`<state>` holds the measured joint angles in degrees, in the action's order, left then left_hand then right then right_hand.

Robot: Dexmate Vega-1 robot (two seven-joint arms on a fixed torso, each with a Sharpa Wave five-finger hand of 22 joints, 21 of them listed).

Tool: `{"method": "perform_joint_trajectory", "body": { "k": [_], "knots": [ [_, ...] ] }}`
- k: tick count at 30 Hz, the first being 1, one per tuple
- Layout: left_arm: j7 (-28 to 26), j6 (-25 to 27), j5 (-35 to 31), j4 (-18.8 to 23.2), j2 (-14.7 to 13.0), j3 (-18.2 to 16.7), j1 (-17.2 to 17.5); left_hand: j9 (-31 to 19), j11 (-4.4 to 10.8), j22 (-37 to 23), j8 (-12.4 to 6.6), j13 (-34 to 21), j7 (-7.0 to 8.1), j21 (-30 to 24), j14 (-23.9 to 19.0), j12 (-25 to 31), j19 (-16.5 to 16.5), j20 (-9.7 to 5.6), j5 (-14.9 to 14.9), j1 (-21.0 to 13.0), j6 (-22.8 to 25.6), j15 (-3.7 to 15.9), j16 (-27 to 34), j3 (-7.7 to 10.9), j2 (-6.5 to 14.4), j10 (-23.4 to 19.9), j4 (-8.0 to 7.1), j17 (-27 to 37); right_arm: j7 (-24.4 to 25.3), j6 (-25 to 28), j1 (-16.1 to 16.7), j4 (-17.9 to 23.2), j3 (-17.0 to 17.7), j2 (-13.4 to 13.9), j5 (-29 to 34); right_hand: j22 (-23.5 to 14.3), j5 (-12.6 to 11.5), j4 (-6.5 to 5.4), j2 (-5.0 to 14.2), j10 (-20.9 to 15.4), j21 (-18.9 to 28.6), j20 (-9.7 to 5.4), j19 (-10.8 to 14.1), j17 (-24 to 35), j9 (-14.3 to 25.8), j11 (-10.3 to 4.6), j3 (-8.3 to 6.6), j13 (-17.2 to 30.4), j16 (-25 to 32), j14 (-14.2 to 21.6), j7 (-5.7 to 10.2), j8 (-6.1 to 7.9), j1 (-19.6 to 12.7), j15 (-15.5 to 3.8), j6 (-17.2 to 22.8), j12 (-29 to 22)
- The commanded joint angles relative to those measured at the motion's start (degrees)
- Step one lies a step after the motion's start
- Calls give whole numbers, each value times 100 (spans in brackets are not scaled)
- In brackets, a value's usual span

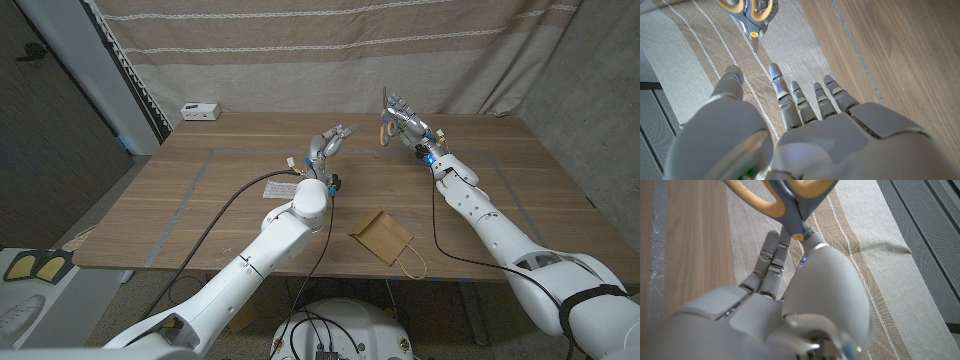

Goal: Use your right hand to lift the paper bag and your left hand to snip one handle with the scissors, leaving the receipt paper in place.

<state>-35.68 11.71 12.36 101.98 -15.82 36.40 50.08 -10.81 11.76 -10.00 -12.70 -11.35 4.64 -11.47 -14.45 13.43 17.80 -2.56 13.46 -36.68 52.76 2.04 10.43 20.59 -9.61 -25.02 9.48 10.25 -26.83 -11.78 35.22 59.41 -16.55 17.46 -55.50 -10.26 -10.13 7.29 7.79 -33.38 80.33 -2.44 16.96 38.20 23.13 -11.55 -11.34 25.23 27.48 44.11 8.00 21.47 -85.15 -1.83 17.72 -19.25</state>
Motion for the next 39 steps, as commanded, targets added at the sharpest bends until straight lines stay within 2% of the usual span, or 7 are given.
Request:
{"method": "perform_joint_trajectory", "body": {
  "k": [1,39],
  "knots": [
    [-72,-13,-150,-99,98,70,-49,-10,-30,-32,-10,-6,-32,-5,-54,-17,60,-889,-27,-97,18,1046,34,-24,2,-46,-17,19,139,-119,122,153,-20,27,87,-12,-30,87,85,-45,37,-842,-11,1314,9,-6,-108,11,49,328,-18,-12,-161,-1194,65,40],
    [65,81,-15,-289,199,72,-132,-16,-37,-37,10,-10,-146,-14,-87,-35,106,-880,-37,-179,109,1044,31,-38,45,-55,-33,21,365,-403,259,395,-157,33,285,-7,-37,94,77,-65,43,-851,-50,1279,13,-1,-102,-30,69,335,-41,-78,-189,-1194,129,103]
  ]
}}
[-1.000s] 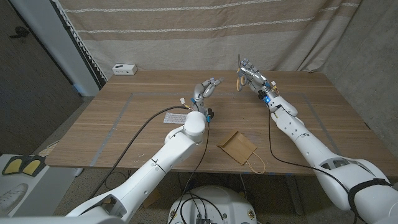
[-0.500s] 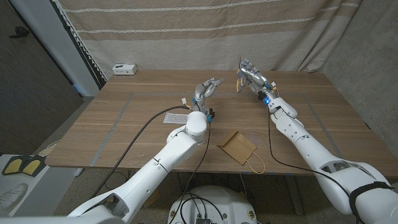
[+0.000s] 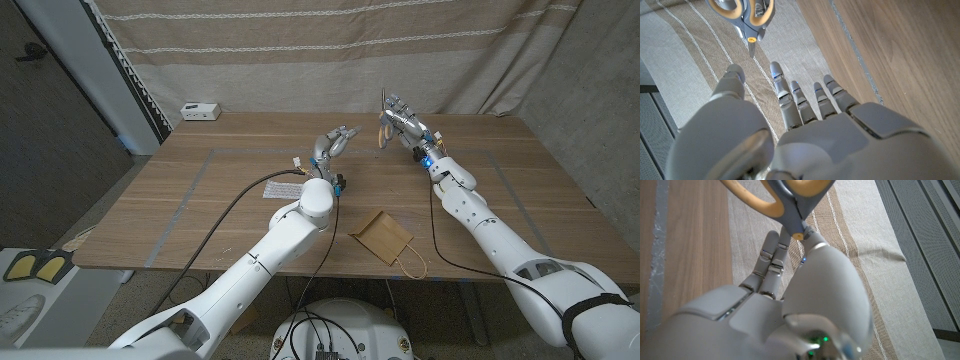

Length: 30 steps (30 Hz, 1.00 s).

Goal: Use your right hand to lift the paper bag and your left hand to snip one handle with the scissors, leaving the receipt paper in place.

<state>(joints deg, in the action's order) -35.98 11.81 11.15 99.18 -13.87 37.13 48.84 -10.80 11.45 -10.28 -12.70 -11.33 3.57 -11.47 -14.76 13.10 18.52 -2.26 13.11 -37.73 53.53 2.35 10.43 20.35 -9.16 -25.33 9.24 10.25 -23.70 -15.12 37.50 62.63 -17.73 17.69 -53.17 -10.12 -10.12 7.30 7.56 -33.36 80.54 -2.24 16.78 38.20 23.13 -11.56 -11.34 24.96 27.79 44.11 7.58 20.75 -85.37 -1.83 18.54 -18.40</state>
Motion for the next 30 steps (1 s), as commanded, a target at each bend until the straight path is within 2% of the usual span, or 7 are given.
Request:
{"method": "perform_joint_trajectory", "body": {
  "k": [1,30],
  "knots": [
    [95,72,109,-8,3,1,-8,-17,-7,-9,11,-12,-38,-13,-56,-3,33,-910,-2,-74,33,1013,31,-15,0,-20,-9,22,54,-68,31,75,-41,11,52,-21,-37,95,99,-69,21,-872,-33,1279,13,-1,-103,-5,39,336,-3,-10,-168,-1194,43,19],
    [493,127,355,-138,-77,145,-155,-22,-30,-11,52,-16,-140,-4,-23,-37,18,-892,-19,-77,35,1001,19,-68,-18,36,-29,23,95,-279,40,123,-132,25,210,-21,-39,99,90,-117,22,-874,-50,1265,22,3,-95,-33,55,320,0,-60,-193,-1195,78,49]
  ]
}}
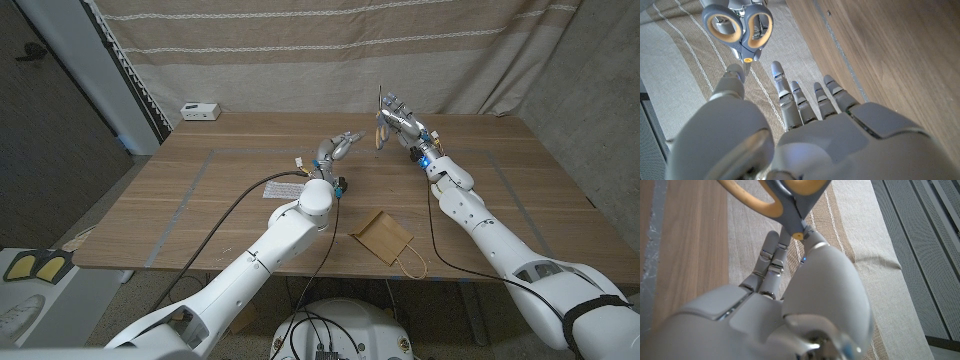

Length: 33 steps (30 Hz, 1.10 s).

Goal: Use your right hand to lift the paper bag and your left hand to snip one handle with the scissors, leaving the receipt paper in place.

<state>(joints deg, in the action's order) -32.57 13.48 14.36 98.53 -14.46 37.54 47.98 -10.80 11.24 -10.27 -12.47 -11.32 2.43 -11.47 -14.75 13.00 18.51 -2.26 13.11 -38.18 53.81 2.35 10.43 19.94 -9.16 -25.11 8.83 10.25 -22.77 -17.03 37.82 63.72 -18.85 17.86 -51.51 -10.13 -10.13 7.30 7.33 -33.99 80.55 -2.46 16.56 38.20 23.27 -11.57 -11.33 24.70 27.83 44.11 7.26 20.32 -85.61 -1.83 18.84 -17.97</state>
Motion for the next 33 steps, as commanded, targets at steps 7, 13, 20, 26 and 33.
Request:
{"method": "perform_joint_trajectory", "body": {
  "k": [7,13,20,26,33],
  "knots": [
    [181,-157,12,-85,-2,151,-44,-24,5,-13,31,-17,8,-4,-23,-26,19,-889,-21,-35,14,1003,20,-37,-16,8,11,23,0,-91,40,43,-21,23,34,-21,-39,96,114,-61,24,-850,-29,1265,11,5,-93,-13,56,315,39,-21,-171,-1196,68,14],
    [154,-207,44,-58,33,139,13,-25,3,-13,33,-18,72,-5,-20,-26,22,-890,-22,-45,23,1006,19,-42,-11,5,11,23,-24,-81,85,84,-20,38,8,-17,-41,99,115,-87,15,-851,-35,1261,12,3,-96,-18,59,313,53,2,-180,-1196,155,12],
    [119,-222,22,-68,57,158,39,-26,23,-13,33,-18,103,-6,-23,-19,25,-895,-22,-54,39,1009,22,-46,1,-16,9,23,-24,-56,113,118,-16,51,-15,-14,-42,105,113,-120,9,-853,-43,1264,14,5,-97,-25,71,322,63,2,-191,-1196,198,12],
    [134,-267,31,-101,74,153,30,-26,28,-13,34,-19,98,-7,-26,-21,27,-898,-21,-59,46,1009,23,-47,8,-14,7,24,-63,-71,111,125,-33,73,6,-19,-42,109,106,-146,17,-858,-43,1261,15,7,-93,-31,75,322,80,-5,-199,-1196,214,11],
    [166,-226,70,-132,96,162,10,-27,23,-14,37,-19,88,-6,-31,-20,26,-902,-22,-64,56,1009,25,-50,22,-22,1,24,-78,-63,138,196,-68,127,53,-18,-43,108,104,-157,14,-855,-54,1257,17,9,-91,-39,79,323,84,-22,-204,-1197,213,20]
  ]
}}
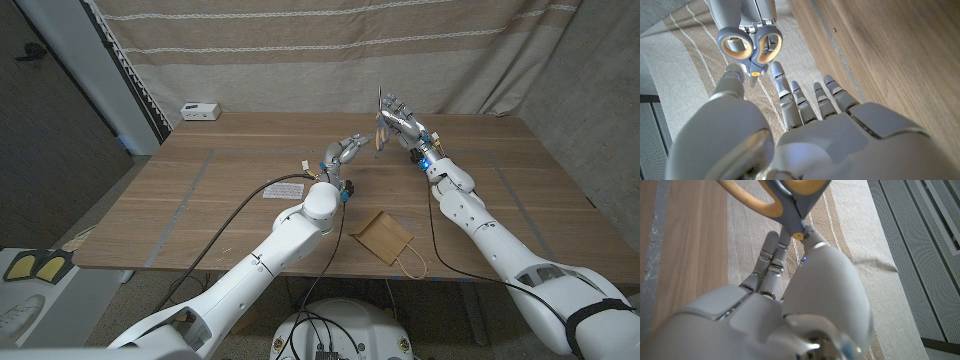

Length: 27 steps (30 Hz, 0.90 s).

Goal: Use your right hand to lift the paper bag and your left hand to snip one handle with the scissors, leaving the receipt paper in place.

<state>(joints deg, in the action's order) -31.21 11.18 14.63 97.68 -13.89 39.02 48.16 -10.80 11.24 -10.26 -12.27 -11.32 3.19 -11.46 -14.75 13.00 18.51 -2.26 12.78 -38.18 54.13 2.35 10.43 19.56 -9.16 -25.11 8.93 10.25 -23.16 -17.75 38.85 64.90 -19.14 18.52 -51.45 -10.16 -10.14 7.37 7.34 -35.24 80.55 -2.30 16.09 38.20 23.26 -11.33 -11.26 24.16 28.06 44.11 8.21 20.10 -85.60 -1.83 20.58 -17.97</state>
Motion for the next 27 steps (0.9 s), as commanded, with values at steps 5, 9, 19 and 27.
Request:
{"method": "perform_joint_trajectory", "body": {
  "k": [5,9,19,27],
  "knots": [
    [31,-33,25,-75,51,36,-20,-27,9,-15,20,-20,16,-7,-31,-19,27,-906,10,-66,24,1009,25,-13,28,-27,-12,25,-55,49,46,105,-47,74,25,-19,-43,104,98,-33,20,-872,-5,1263,18,-14,-95,10,63,324,-12,-9,-209,-1197,40,27],
    [28,-28,-9,-56,44,57,-22,-28,19,-15,22,-20,16,-8,-32,-21,31,-909,9,-67,25,1009,26,-14,33,-22,-14,25,-61,52,55,114,-55,81,29,-22,-43,102,97,-35,26,-873,-8,1255,20,-13,-92,5,61,320,-5,-21,-210,-1197,37,34],
    [73,-5,58,-96,74,50,-37,-28,23,-16,25,-20,3,-6,-28,-25,26,-911,8,-73,31,1008,24,-16,42,-18,-17,25,-133,69,54,101,-63,73,-7,-17,-43,108,92,-46,16,-876,-26,1228,23,-12,-91,-4,44,297,-23,-32,-225,-1199,60,44],
    [108,-15,79,-144,85,61,-66,-28,16,-16,30,-20,-9,-5,-19,-29,22,-909,6,-75,28,1008,21,-19,45,-10,-20,25,-157,74,60,122,-81,70,-4,-21,-43,106,89,-55,25,-879,-36,1220,25,-12,-84,-10,47,301,-33,-42,-227,-1199,71,50]
  ]
}}
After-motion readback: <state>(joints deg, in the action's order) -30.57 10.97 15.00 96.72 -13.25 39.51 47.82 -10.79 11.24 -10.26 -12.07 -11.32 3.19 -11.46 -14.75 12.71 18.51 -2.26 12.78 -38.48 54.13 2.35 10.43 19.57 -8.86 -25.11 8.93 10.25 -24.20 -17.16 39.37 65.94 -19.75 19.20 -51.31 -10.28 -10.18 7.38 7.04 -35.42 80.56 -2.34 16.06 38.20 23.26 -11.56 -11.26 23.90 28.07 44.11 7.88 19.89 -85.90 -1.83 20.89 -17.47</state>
